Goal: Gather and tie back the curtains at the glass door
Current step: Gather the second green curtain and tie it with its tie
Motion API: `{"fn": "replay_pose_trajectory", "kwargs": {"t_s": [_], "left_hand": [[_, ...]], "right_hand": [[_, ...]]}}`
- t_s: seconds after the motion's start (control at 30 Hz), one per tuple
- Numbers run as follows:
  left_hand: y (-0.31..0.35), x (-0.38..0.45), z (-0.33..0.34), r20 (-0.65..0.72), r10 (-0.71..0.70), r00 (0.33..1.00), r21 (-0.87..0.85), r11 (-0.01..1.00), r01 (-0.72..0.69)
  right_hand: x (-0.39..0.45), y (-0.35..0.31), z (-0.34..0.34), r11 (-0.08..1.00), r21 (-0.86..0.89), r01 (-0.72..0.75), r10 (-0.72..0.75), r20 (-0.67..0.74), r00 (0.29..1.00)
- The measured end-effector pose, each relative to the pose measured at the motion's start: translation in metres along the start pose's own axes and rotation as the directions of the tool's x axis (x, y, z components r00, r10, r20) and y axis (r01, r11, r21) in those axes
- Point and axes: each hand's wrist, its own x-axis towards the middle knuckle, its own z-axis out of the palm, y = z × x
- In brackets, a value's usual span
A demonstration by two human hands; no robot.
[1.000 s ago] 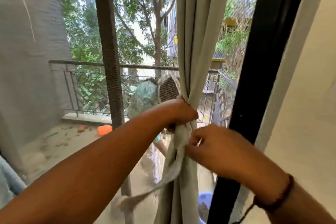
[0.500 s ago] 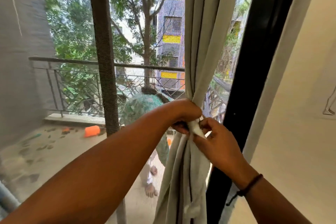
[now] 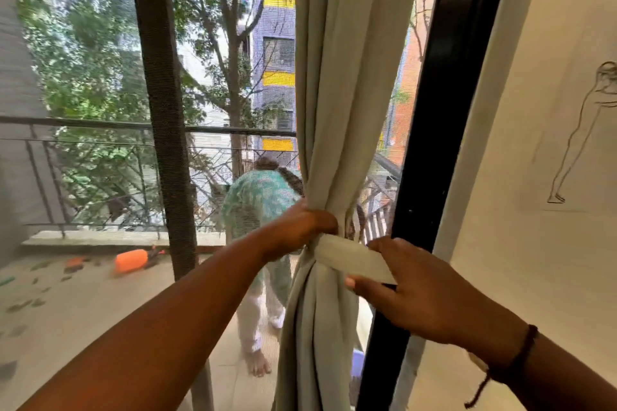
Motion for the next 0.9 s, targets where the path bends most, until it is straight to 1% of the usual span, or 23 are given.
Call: {"fn": "replay_pose_trajectory", "kwargs": {"t_s": [0.03,0.1,0.17,0.23,0.37,0.5,0.53,0.6,0.67,0.7,0.77,0.83,0.9], "left_hand": [[-0.004,-0.004,0.001,0.016,0.019,1.000,-0.099,0.995,-0.017],[-0.007,-0.012,0.007,0.089,0.044,0.995,-0.263,0.964,-0.019],[-0.008,-0.021,0.014,0.121,0.066,0.990,-0.355,0.935,-0.019],[-0.010,-0.034,0.021,0.094,0.091,0.991,-0.354,0.934,-0.052],[-0.025,-0.063,0.042,0.100,0.160,0.982,-0.240,0.962,-0.132],[-0.031,-0.081,0.054,0.049,0.139,0.989,-0.280,0.952,-0.120],[-0.031,-0.082,0.053,0.029,0.123,0.992,-0.286,0.952,-0.110],[-0.031,-0.085,0.045,0.005,0.095,0.996,-0.285,0.954,-0.089],[-0.031,-0.088,0.036,0.018,0.077,0.997,-0.294,0.953,-0.069],[-0.030,-0.091,0.034,0.038,0.061,0.997,-0.297,0.954,-0.047],[-0.025,-0.097,0.035,0.077,0.019,0.997,-0.335,0.942,0.008],[-0.019,-0.102,0.043,0.146,0.003,0.989,-0.399,0.915,0.057],[-0.015,-0.105,0.049,0.194,-0.029,0.981,-0.443,0.889,0.113]], "right_hand": [[0.003,0.002,-0.002,1.000,0.028,0.006,-0.006,0.000,1.000],[0.011,0.011,-0.006,0.994,0.106,-0.020,0.022,-0.016,1.000],[0.019,0.025,-0.006,0.977,0.194,-0.091,0.097,-0.022,0.995],[0.022,0.037,-0.005,0.950,0.272,-0.153,0.169,-0.035,0.985],[0.019,0.050,0.016,0.870,0.422,-0.254,0.294,-0.031,0.955],[0.017,0.047,0.032,0.775,0.562,-0.290,0.336,0.024,0.942],[0.018,0.047,0.029,0.776,0.560,-0.289,0.338,0.018,0.941],[0.019,0.049,0.020,0.829,0.475,-0.295,0.337,-0.003,0.942],[0.018,0.053,0.011,0.874,0.372,-0.313,0.328,0.022,0.944],[0.017,0.054,0.009,0.875,0.358,-0.325,0.330,0.050,0.943],[0.015,0.052,0.008,0.854,0.390,-0.345,0.337,0.093,0.937],[0.015,0.047,0.013,0.824,0.452,-0.341,0.328,0.111,0.938],[0.021,0.043,0.019,0.819,0.454,-0.350,0.325,0.134,0.936]]}}
